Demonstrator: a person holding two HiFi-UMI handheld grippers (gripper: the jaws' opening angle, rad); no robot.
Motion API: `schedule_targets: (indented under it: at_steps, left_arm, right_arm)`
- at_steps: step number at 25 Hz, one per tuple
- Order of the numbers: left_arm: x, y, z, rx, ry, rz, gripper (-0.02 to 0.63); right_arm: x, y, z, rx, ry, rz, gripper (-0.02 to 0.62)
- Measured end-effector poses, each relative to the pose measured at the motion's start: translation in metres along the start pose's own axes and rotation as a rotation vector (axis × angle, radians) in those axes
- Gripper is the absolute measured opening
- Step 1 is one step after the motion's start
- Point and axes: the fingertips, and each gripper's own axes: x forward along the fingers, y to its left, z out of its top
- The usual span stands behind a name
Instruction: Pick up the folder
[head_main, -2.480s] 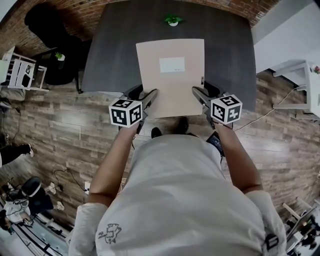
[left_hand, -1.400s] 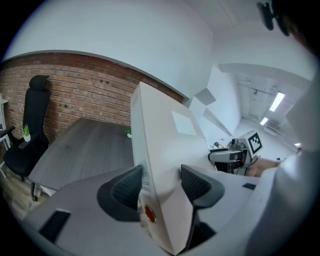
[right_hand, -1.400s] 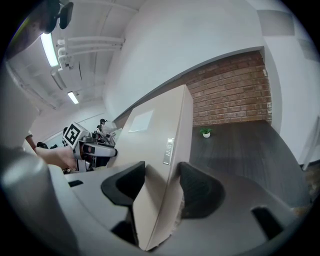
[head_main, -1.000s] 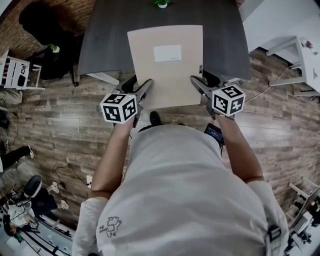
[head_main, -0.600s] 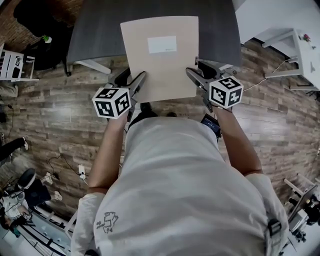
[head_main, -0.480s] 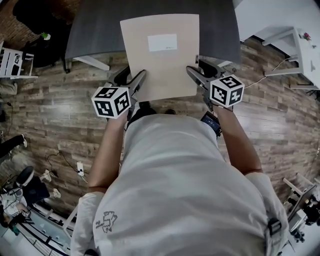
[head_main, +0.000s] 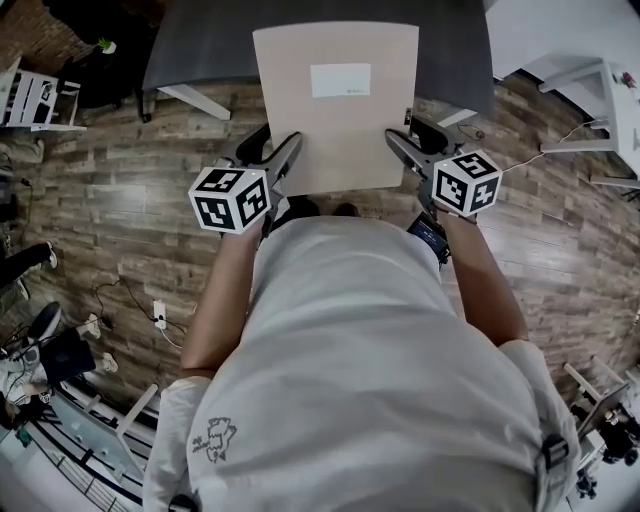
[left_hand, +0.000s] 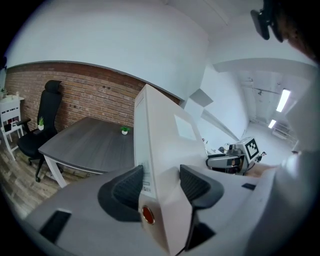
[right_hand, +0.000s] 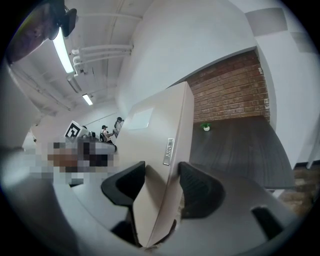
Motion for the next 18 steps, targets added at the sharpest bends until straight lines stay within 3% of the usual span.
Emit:
schedule_targets:
  at_steps: [18]
  left_arm:
    - [-0.024, -0.006, -0.019, -0.033, -0.011, 0.014, 0.244]
  right_arm:
    - [-0.011, 0.022, -0.015, 0.0, 0.014, 0.007, 0.221]
